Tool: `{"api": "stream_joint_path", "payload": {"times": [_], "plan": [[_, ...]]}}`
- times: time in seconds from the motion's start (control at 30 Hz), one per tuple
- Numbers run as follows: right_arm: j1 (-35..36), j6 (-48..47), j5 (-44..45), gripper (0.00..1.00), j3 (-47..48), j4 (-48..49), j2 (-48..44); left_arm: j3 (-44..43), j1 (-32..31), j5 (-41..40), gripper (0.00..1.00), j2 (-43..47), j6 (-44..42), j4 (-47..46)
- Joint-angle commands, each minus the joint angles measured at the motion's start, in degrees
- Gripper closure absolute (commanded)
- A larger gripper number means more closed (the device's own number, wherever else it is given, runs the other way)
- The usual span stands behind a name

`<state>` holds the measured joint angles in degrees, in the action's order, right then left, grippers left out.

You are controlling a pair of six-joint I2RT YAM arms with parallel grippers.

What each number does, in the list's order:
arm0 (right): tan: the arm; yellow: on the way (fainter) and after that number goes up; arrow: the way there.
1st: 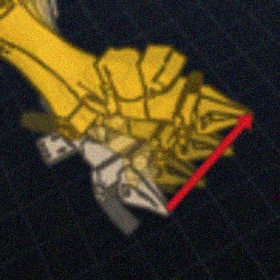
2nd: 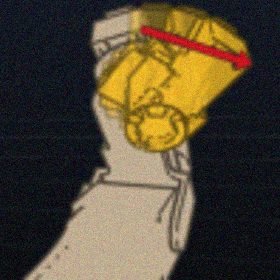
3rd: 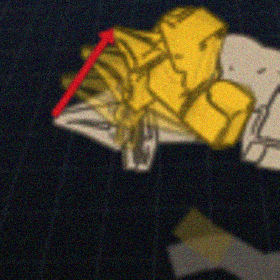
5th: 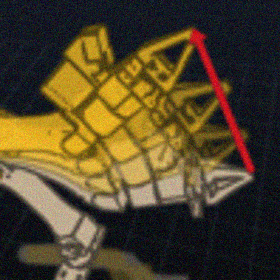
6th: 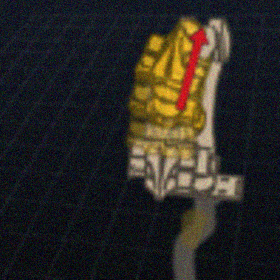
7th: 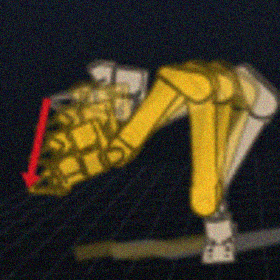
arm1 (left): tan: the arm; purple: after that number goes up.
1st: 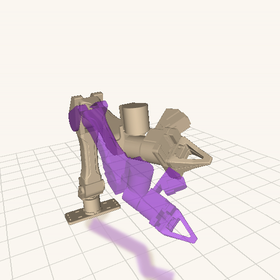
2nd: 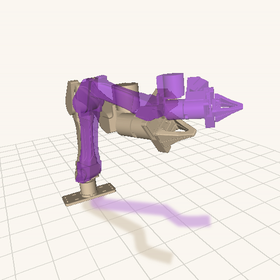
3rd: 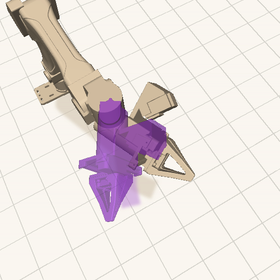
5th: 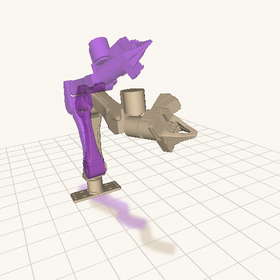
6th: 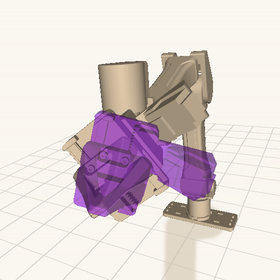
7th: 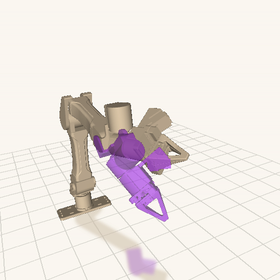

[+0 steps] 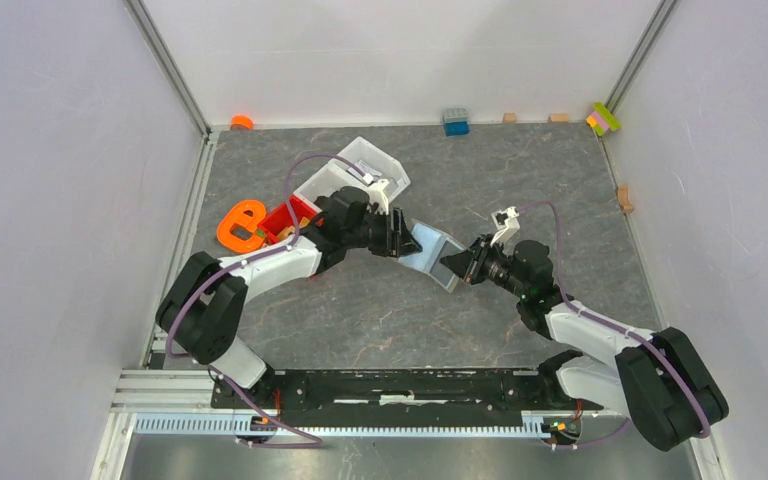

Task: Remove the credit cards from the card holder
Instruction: Remove the credit card from the card holder.

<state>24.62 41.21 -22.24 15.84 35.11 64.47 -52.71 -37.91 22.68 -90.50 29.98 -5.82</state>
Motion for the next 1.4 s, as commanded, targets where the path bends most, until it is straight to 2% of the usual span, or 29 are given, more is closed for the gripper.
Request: {"api": "stream_joint_path", "payload": {"times": [0.0,0.2,0.4,0.5,0.63,0.77,0.87,0.97,1.0,1.07,1.23,1.37], "plan": [[-0.2,-0.5,-0.6,1.00,2.1,1.9,0.1,0.5,1.2,3.1,0.42,2.3,3.6,-6.2],[-0.2,-0.4,-0.8,1.00,2.2,2.2,0.0,-0.3,1.3,7.0,0.46,-0.1,5.0,-7.7],[-0.3,0.0,-1.2,1.00,2.0,2.4,0.1,0.5,1.3,10.7,0.58,-0.4,6.3,-11.7],[-0.5,0.4,-1.9,1.00,1.9,3.3,0.4,-0.4,1.1,14.5,0.58,-2.3,7.7,-13.3],[-0.6,0.9,-2.8,1.00,1.7,4.3,0.7,-1.1,0.8,14.3,0.56,-3.5,7.7,-12.3],[-0.6,1.1,-3.4,1.00,1.7,5.0,0.9,-1.6,0.8,10.2,0.66,-2.5,5.6,-7.9],[-0.7,1.1,-4.2,0.98,1.6,5.8,1.2,-2.0,0.8,8.3,0.80,-2.6,4.8,-6.0],[-0.7,1.0,-5.6,0.79,1.4,7.4,1.8,-1.7,1.1,8.3,0.93,-2.4,5.6,-6.4],[-0.6,0.9,-5.9,0.69,1.4,7.8,2.1,-1.3,1.2,8.3,0.95,-2.1,6.2,-7.2],[-0.7,0.6,-6.1,0.56,1.4,7.9,2.8,0.1,2.0,8.5,0.97,-1.3,7.6,-9.3],[-0.7,0.1,-6.2,0.44,1.2,8.5,3.3,4.3,5.0,9.2,0.98,1.0,11.9,-15.8],[-0.7,-0.2,-5.5,0.41,0.5,8.8,1.9,7.0,6.8,9.5,0.98,2.2,14.8,-19.9]]}}
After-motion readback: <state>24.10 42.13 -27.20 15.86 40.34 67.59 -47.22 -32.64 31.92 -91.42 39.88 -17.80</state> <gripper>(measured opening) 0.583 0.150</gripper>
